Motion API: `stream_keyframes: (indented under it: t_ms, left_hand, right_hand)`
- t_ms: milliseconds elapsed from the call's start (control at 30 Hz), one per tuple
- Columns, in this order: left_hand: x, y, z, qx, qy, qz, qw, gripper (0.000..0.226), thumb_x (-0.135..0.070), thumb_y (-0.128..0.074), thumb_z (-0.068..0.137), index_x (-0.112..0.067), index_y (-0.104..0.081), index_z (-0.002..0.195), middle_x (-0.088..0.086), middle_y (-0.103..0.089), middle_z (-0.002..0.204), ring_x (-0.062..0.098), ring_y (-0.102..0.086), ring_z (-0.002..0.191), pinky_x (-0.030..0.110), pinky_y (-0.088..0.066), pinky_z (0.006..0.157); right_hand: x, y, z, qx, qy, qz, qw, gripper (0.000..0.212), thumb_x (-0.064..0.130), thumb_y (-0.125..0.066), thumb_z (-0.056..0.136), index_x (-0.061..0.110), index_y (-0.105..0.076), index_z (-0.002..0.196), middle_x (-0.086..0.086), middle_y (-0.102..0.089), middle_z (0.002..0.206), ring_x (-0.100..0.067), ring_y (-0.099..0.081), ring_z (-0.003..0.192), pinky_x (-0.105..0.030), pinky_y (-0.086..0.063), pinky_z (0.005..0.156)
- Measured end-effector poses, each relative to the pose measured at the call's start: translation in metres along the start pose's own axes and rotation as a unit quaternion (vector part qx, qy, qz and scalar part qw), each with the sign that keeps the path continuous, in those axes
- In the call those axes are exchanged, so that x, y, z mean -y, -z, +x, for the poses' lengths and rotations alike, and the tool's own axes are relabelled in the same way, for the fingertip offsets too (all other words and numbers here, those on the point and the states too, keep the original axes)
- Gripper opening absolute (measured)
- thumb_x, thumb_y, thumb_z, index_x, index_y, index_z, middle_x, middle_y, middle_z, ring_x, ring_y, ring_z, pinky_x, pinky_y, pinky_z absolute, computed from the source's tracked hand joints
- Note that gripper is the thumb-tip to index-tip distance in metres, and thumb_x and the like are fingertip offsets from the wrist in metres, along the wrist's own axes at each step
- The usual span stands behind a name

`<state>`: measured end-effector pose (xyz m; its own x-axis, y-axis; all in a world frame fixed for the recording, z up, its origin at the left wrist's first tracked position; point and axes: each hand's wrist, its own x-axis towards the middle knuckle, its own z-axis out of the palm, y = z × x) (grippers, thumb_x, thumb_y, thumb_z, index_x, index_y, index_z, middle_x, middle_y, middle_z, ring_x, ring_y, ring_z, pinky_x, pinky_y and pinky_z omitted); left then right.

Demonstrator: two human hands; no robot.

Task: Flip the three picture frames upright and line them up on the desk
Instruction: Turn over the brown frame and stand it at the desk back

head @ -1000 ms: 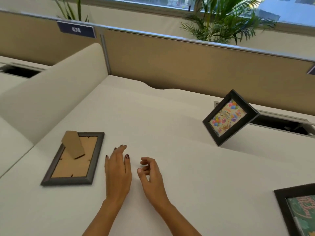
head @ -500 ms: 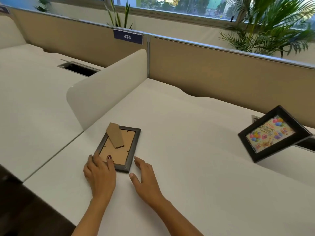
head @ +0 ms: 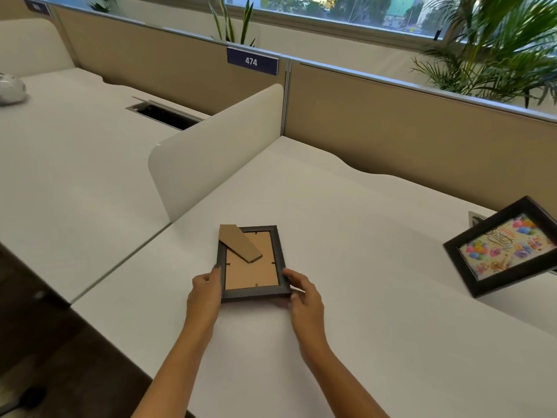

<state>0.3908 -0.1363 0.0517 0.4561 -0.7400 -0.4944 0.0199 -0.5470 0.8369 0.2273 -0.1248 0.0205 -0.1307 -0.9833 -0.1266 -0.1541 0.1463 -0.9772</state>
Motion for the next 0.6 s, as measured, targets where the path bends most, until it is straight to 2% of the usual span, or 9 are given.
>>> stream_keyframes:
  t_ms: [33,100,167,267,367,467,600]
  left_hand:
    - [0.000,0.002,0.001,0.018,0.002,-0.005,1.000,0.037,-0.031,-0.044,0.096,-0.001,-0.049,0.119,0.012,-0.056,0.109,0.023,-0.055,0.088,0.040,-0.052,0.083]
    - [-0.004,0.006,0.001,0.047,0.005,-0.008,0.999,0.022,-0.009,-0.049,0.093,0.007,-0.056,0.106,0.017,-0.056,0.097,0.022,-0.056,0.075,0.030,-0.053,0.066]
    - [-0.013,0.010,-0.007,0.080,0.024,-0.016,0.996,0.016,0.001,-0.051,0.089,0.012,-0.058,0.098,0.018,-0.054,0.088,0.022,-0.056,0.072,0.023,-0.053,0.056]
    - [-0.022,0.018,-0.017,0.138,0.041,-0.043,0.989,0.023,0.001,-0.055,0.088,0.017,-0.056,0.103,0.020,-0.052,0.094,0.024,-0.058,0.079,0.025,-0.055,0.065]
    - [-0.026,0.025,-0.023,0.180,0.038,-0.087,0.979,0.026,-0.002,-0.057,0.088,0.017,-0.056,0.105,0.021,-0.054,0.097,0.024,-0.059,0.079,0.026,-0.053,0.065]
    - [-0.031,0.028,-0.027,0.197,0.029,-0.137,0.970,0.024,-0.005,-0.055,0.090,0.014,-0.058,0.104,0.019,-0.056,0.097,0.025,-0.059,0.084,0.029,-0.053,0.071]
    - [-0.029,0.029,-0.021,0.196,0.022,-0.148,0.969,0.021,-0.014,-0.051,0.091,0.000,-0.062,0.102,0.018,-0.059,0.112,0.026,-0.058,0.105,0.035,-0.048,0.093]
  right_hand:
    - [0.001,0.004,0.000,-0.005,-0.002,0.013,1.000,0.052,-0.009,-0.036,0.095,0.029,-0.063,0.117,0.005,-0.062,0.122,-0.005,-0.058,0.111,-0.021,-0.052,0.095]
    - [0.004,0.012,-0.001,-0.010,0.011,0.021,1.000,0.049,-0.009,-0.039,0.094,0.027,-0.066,0.114,0.005,-0.063,0.117,-0.004,-0.060,0.107,-0.013,-0.051,0.089]
    - [0.008,0.019,-0.002,-0.011,0.049,0.004,0.999,0.046,-0.009,-0.047,0.092,0.027,-0.069,0.110,0.008,-0.061,0.114,-0.003,-0.059,0.108,-0.010,-0.049,0.088]
    - [0.012,0.025,-0.001,0.016,0.108,-0.053,0.993,0.042,-0.005,-0.064,0.085,0.028,-0.068,0.109,0.009,-0.054,0.120,-0.001,-0.054,0.114,-0.007,-0.045,0.094]
    - [0.018,0.026,0.002,0.014,0.135,-0.098,0.986,0.046,-0.008,-0.066,0.081,0.033,-0.067,0.103,0.009,-0.055,0.123,-0.003,-0.051,0.116,-0.002,-0.040,0.093]
    - [0.032,0.023,0.000,-0.014,0.158,-0.038,0.987,0.039,-0.010,-0.061,0.083,0.026,-0.070,0.096,0.007,-0.065,0.113,-0.005,-0.059,0.109,-0.010,-0.047,0.089]
    - [0.045,0.017,-0.003,-0.015,0.139,0.024,0.990,0.036,-0.012,-0.054,0.085,0.020,-0.070,0.091,0.002,-0.071,0.103,-0.010,-0.064,0.102,-0.015,-0.052,0.084]
